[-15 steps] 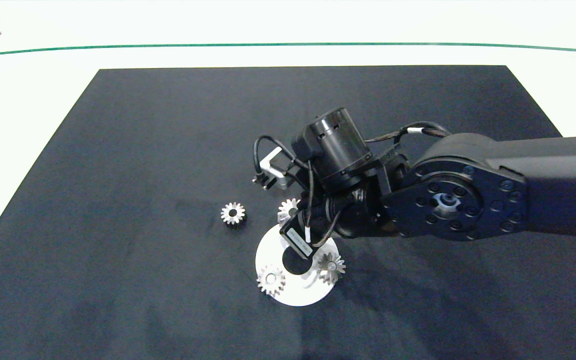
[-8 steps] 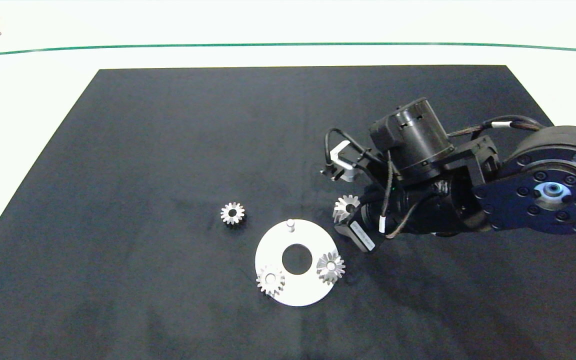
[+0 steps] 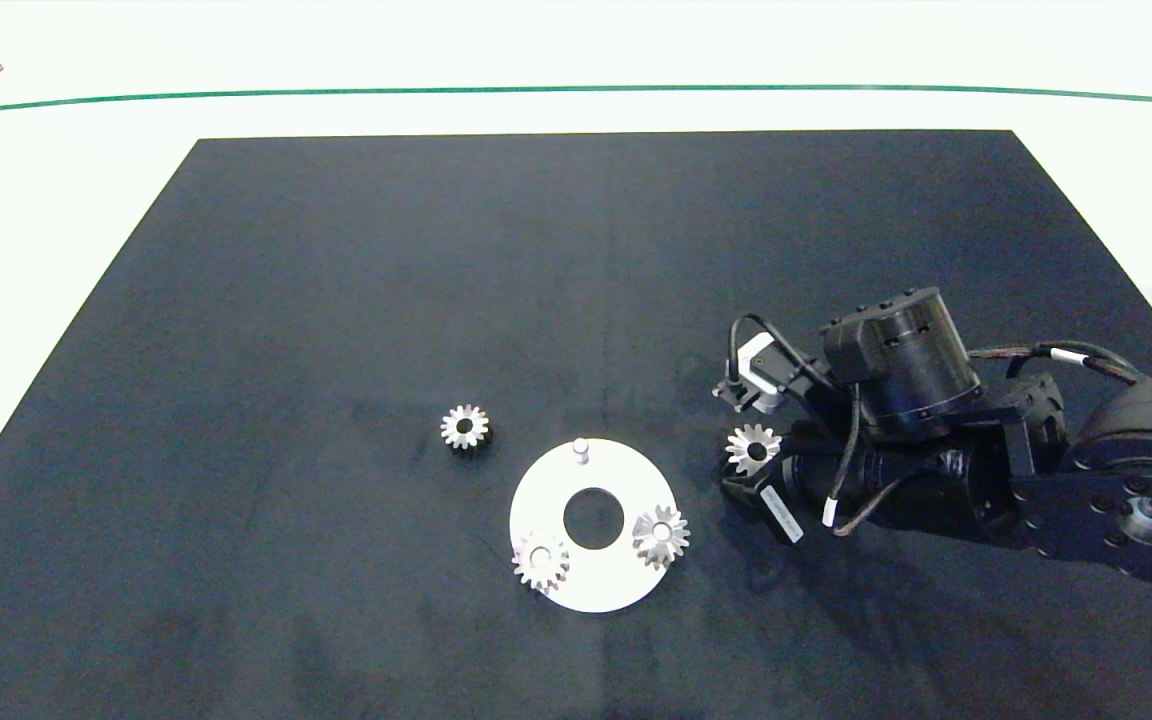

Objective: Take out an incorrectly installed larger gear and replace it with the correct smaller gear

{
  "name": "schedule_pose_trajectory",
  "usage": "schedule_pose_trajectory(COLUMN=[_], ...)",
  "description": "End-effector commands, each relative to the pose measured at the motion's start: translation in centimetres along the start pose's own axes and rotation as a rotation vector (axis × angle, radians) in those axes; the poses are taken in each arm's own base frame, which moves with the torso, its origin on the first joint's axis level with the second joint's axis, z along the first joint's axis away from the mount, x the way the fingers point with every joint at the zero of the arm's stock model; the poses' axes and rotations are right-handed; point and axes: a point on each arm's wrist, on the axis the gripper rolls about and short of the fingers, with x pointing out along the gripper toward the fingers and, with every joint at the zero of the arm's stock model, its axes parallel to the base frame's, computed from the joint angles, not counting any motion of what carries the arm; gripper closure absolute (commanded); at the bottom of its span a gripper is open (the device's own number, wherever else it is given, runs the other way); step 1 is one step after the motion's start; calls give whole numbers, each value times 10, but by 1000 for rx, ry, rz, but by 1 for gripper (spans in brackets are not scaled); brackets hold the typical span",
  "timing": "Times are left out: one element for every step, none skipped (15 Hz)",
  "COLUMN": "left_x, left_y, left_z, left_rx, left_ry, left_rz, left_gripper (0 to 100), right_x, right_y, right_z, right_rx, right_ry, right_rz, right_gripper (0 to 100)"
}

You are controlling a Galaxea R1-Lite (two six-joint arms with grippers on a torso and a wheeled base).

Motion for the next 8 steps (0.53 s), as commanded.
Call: schedule_pose_trajectory(left_x=[1, 3, 6, 13, 26, 39, 40, 38], left_y=[0, 0, -1, -2, -5, -10, -16, -23], left_z=[-1, -2, -3, -5, -8, -11, -14, -12], left_rx=[3, 4, 9, 22, 44, 74, 122, 160], left_ry=[10, 18, 32, 63, 111, 152, 145, 121], left_rz=[-1, -3, -8, -24, -72, -158, -305, -478], left_gripper=[0, 0, 0, 0, 0, 0, 0, 0], right_x=[-18, -31, -49, -78, -112, -147, -180, -205], right_y=[-6, -10, -15, -22, -28, -34, -37, -39], right_z=[4, 7, 10, 8, 1, -15, -35, -52], right_rx=[8, 18, 28, 38, 53, 71, 95, 115], right_ry=[-43, -81, -127, -184, -249, -318, -393, -460], right_rz=[-14, -23, -34, -53, -72, -102, -132, -145], right_gripper=[0, 0, 0, 0, 0, 0, 0, 0])
